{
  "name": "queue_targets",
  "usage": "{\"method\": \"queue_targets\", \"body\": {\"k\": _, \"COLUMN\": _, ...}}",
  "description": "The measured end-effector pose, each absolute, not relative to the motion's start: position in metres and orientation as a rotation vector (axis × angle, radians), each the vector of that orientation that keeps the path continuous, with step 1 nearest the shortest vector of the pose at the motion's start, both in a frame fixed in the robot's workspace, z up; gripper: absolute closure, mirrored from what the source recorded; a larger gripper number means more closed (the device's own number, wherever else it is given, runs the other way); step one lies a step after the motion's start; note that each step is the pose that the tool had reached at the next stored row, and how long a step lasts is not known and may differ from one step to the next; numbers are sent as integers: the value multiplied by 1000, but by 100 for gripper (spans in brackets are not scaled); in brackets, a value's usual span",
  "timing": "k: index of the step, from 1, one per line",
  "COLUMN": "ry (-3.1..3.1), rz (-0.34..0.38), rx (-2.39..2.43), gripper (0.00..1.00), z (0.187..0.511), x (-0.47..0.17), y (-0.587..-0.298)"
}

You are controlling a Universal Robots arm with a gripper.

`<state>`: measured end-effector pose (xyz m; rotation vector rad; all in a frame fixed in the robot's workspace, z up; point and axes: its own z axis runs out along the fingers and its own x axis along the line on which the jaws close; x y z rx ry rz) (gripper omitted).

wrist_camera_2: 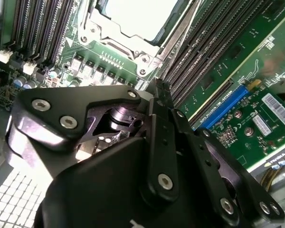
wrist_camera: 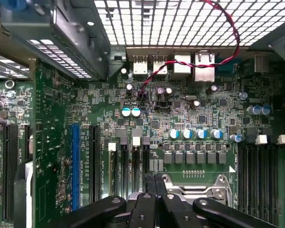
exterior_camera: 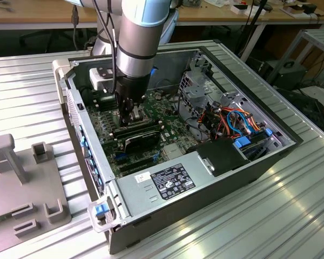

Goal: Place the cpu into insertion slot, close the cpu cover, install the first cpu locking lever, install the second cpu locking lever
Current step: 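Install the second cpu locking lever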

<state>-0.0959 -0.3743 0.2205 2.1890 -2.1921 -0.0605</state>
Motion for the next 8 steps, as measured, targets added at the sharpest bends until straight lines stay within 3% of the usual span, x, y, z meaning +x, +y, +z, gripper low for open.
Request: {"method": "queue_targets", "body": {"k": 8, "ry": -2194, "rz": -64, "rx": 2191, "gripper": 89, "z": 216, "x": -97, "y": -374}}
